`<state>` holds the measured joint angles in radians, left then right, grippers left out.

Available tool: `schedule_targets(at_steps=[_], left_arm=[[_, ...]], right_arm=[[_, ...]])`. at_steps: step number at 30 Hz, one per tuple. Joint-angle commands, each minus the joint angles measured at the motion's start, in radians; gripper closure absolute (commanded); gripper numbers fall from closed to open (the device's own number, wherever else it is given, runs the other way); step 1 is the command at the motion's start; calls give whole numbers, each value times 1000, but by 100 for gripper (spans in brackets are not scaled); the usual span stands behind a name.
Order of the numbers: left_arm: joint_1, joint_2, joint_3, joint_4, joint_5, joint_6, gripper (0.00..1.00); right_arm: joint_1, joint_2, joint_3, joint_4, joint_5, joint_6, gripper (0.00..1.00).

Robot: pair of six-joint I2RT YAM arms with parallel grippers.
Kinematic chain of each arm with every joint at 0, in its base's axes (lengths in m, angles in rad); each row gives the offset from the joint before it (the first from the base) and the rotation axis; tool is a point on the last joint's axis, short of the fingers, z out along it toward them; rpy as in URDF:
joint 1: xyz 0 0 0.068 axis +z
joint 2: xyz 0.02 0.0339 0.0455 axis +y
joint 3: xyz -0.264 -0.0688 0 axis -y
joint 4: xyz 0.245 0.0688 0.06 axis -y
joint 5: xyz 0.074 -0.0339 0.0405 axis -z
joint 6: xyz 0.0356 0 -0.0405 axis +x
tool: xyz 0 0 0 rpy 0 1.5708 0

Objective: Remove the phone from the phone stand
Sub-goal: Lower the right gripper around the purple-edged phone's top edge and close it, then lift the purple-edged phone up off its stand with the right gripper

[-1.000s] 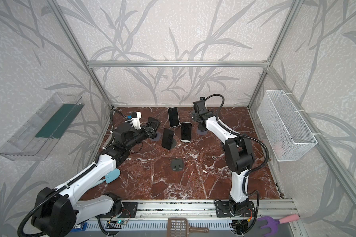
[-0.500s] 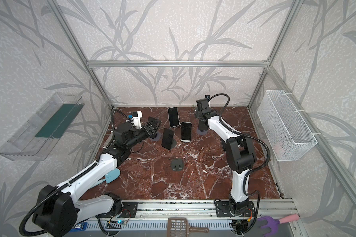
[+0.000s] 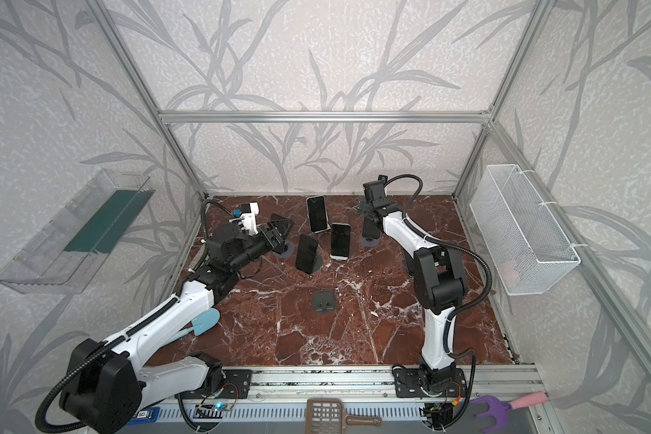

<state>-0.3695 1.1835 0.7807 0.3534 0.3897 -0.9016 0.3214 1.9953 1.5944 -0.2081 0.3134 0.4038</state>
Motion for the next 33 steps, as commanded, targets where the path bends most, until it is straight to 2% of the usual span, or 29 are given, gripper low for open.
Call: schedule_targets(at_steps=[1,7,12,20,33], left_arm=[[9,-5,8,34,12,-13,31],[15,0,6,45,19,-24,31],[27,-10,3,55,21,-25,30],[29,-10,-5,76,25,-37,30],[27,-12,-11,107,38,-52,30]], right_arm=[[-2,28,42,13,-3,-1,6],[-1,19,26,36,45,-9,11],[-2,10,1,62,38,-32,22],[-2,24,35,39,8,-91,30],[-2,-129,-43,112,-63,-113,36]])
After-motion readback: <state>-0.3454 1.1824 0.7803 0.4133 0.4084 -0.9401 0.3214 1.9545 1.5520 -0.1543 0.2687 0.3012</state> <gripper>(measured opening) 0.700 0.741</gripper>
